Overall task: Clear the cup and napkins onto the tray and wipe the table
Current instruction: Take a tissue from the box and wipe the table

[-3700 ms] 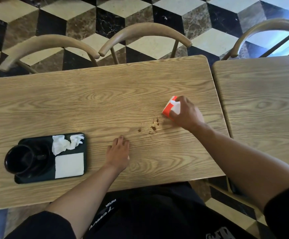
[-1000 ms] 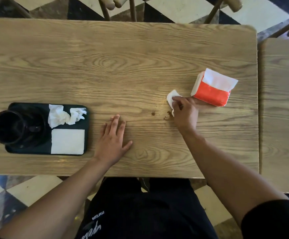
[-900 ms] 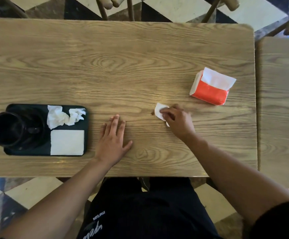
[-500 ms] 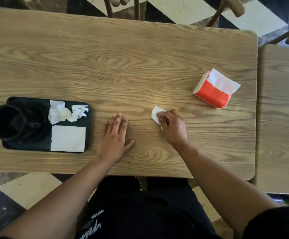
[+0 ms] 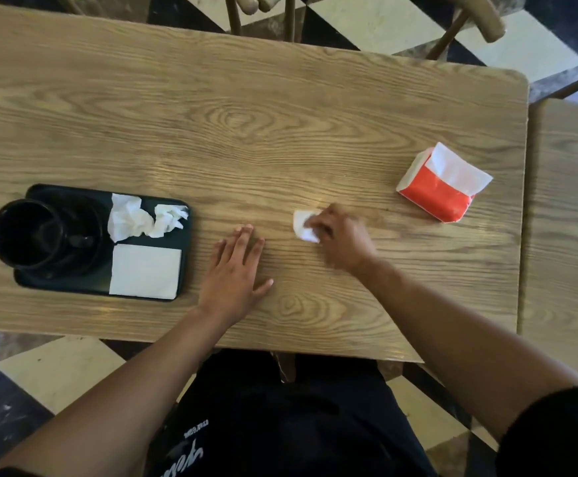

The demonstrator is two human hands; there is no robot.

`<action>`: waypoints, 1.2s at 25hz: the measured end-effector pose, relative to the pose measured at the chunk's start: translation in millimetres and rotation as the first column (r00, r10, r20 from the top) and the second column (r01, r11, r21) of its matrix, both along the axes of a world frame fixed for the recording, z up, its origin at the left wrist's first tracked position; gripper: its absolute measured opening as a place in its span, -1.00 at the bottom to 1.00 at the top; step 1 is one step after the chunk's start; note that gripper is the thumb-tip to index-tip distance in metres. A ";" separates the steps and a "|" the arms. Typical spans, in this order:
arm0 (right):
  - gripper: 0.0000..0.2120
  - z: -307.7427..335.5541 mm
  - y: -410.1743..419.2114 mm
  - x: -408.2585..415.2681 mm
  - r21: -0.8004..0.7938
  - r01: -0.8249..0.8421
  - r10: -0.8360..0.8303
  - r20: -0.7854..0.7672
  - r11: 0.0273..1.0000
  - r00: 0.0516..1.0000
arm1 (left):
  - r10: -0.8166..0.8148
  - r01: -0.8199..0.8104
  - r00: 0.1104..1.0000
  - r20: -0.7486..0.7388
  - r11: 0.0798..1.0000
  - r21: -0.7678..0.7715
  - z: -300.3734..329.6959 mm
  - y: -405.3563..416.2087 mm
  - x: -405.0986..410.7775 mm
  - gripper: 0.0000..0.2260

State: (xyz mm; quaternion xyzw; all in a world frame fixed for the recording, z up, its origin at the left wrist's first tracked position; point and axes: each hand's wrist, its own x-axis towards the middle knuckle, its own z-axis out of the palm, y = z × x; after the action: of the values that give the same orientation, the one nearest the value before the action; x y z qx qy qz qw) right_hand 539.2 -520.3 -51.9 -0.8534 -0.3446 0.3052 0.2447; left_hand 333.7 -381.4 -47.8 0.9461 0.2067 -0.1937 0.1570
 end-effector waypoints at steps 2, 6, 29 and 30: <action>-0.79 4.8 -17.0 -12.5 0.006 -0.252 0.252 -0.072 0.968 0.965 | 0.002 -0.002 1.000 0.004 1.000 0.006 -0.4 -0.1 -0.8 -0.26; -0.78 9.2 -30.3 45.5 0.005 0.165 -0.165 0.112 0.986 0.980 | 0.004 -0.004 1.000 0.015 1.000 0.012 -2.1 -1.2 -2.0 -0.26; -0.77 3.4 -54.0 -29.0 0.083 -0.074 0.075 -0.013 0.994 0.997 | 0.128 -0.126 0.991 -0.047 0.991 0.046 5.0 -14.9 -25.4 -0.30; -0.77 3.8 -43.2 -13.6 0.071 0.028 -0.030 0.037 0.997 0.999 | 0.118 -0.116 0.992 -0.049 0.992 0.047 5.7 -13.1 -25.2 -0.30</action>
State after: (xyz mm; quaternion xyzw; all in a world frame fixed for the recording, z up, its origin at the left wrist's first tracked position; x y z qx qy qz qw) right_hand 525.6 -563.5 -48.0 -0.8548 -0.3472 0.2732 0.2724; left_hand 308.5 -394.5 -42.1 0.9303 0.2699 -0.2039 0.1420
